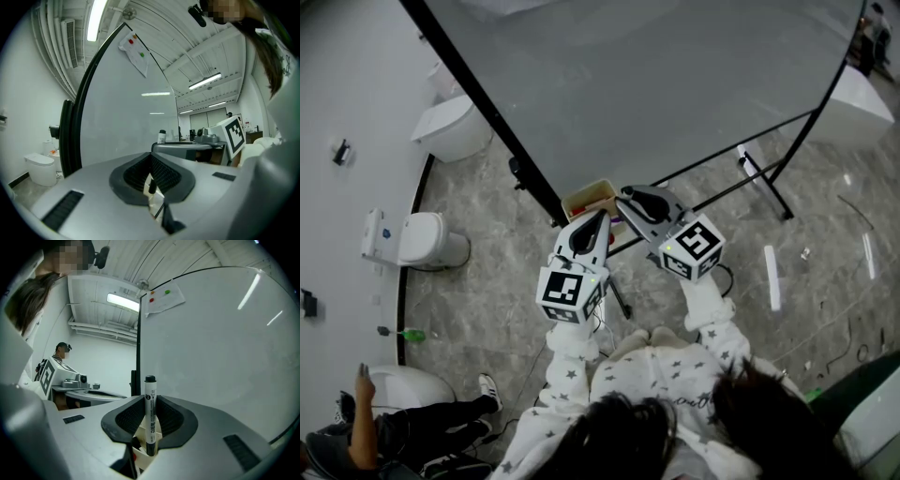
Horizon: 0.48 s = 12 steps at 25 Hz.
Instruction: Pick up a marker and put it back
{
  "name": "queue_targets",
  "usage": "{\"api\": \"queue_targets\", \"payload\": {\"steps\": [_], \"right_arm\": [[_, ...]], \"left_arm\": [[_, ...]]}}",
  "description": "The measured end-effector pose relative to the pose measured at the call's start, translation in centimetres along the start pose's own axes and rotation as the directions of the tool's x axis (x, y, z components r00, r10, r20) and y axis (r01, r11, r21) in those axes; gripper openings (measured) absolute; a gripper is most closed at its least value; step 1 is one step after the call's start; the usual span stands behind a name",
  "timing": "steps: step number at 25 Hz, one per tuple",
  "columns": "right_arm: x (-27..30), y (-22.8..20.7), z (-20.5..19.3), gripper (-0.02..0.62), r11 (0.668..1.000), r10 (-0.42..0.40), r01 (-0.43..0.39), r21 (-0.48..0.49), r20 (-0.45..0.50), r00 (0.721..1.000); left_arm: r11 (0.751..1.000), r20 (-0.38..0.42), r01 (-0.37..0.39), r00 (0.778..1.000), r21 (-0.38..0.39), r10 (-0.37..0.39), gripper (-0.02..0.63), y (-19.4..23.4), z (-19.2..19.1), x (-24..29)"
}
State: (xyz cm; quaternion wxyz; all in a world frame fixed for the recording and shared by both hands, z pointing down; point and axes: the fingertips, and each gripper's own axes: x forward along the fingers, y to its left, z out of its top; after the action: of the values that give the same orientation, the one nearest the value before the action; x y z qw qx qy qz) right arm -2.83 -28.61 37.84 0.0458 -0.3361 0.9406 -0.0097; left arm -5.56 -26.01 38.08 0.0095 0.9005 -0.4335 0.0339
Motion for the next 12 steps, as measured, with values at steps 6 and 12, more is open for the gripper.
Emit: {"api": "queue_targets", "payload": {"steps": [6,12], "right_arm": [[-2.4,0.5,5.2,0.083,1.0,-0.017,0.017,-0.014,0.021,1.0],[-5.6,2.3,8.9,0.083,1.0,-0.012,0.014,-0.028,0.038,0.999]], "left_arm": [[0.999,0.02,0.033,0.999,0.015,-0.033,0.002,-1.8,4.3,-1.3],[0.996,0.061,0.089,0.994,0.006,-0.089,0.002,-4.8,8.1,-3.3]]}}
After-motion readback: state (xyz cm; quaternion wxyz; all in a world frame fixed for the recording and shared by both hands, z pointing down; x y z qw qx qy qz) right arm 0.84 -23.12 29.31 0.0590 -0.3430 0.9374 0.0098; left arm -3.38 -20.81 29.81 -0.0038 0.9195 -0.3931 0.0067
